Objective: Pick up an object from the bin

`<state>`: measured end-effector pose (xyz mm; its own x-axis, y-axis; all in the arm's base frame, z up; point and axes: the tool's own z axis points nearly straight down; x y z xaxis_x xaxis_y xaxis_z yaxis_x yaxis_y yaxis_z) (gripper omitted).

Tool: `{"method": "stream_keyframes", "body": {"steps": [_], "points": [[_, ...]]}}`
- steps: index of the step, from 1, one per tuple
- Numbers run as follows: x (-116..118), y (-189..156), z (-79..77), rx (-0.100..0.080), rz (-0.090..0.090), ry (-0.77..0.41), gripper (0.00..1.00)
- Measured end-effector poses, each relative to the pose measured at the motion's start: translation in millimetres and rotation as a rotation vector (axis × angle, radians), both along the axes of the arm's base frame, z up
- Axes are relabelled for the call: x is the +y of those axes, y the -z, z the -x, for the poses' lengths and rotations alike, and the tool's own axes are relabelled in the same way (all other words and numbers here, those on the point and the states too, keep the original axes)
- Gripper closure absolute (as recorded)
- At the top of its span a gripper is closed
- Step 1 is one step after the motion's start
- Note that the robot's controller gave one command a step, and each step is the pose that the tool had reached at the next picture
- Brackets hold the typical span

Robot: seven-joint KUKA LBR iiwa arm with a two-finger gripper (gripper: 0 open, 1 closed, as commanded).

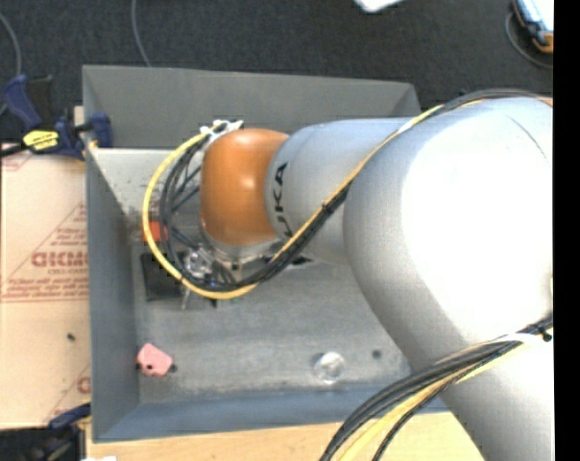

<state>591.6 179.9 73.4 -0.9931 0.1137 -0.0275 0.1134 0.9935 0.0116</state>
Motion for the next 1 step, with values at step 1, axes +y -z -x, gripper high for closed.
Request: {"method": "stream_keyframes", "body": {"steps": [1], "points": [[13.4,-18.7,2.8,-0.004,-0.002,0.008,1.0]]}}
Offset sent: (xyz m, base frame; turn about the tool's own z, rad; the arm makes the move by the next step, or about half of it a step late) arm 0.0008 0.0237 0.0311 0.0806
